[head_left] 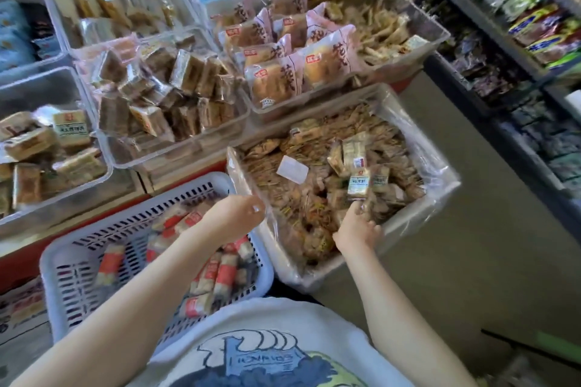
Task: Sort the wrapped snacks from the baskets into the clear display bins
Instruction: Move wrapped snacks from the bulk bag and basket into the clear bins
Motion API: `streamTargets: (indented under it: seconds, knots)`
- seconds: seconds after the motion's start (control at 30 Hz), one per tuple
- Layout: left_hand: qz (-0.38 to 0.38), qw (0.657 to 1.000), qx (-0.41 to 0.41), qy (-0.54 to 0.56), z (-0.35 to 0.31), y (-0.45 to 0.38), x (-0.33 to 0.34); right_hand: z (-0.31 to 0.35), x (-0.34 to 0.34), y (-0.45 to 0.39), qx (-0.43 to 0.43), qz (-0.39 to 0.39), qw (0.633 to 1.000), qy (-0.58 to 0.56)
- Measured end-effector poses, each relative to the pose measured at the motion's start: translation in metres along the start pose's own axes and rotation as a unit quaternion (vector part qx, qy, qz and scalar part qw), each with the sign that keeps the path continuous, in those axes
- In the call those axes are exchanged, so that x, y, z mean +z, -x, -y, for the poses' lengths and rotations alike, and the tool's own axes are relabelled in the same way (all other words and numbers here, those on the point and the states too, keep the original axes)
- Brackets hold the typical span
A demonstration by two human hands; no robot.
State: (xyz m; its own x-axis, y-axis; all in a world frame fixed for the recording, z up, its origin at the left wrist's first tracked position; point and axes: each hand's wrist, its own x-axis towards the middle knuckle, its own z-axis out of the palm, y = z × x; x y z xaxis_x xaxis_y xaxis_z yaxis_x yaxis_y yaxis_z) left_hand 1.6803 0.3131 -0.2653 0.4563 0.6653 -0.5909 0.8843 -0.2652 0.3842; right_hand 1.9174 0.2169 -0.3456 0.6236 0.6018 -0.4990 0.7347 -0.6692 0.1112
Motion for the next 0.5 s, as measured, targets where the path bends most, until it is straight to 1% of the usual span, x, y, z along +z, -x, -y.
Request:
streamTargets:
  seconds: [0.13, 0.23, 0.3, 0.33, 0.4, 0.5]
  knots:
    - [0.002, 1.000, 0.009, -0.013, -0.010, -0.005, 0.003, -0.005, 0.001, 0.002, -0.028, 0.005, 0.999, -0.040]
    - [-0.009, 1.000, 0.013, -0.014, -0.010, -0.007, 0.002, 0.000, -0.023, 0.014, -0.050, -0.008, 0.988, -0.147]
    - [-0.028, 0.999, 0.020, -0.005, -0.008, -0.007, 0.000, 0.011, -0.042, 0.023, -0.099, -0.020, 0.968, -0.230]
    - [-0.042, 0.999, 0.025, 0.009, -0.006, -0.005, 0.000, 0.020, -0.052, 0.028, -0.126, -0.008, 0.953, -0.274]
    - [-0.079, 0.995, 0.037, 0.054, -0.001, -0.001, -0.003, 0.041, -0.071, 0.037, -0.183, 0.029, 0.917, -0.353]
    - [-0.133, 0.982, 0.056, 0.120, 0.012, 0.009, -0.010, 0.080, -0.098, 0.054, -0.259, 0.099, 0.874, -0.398]
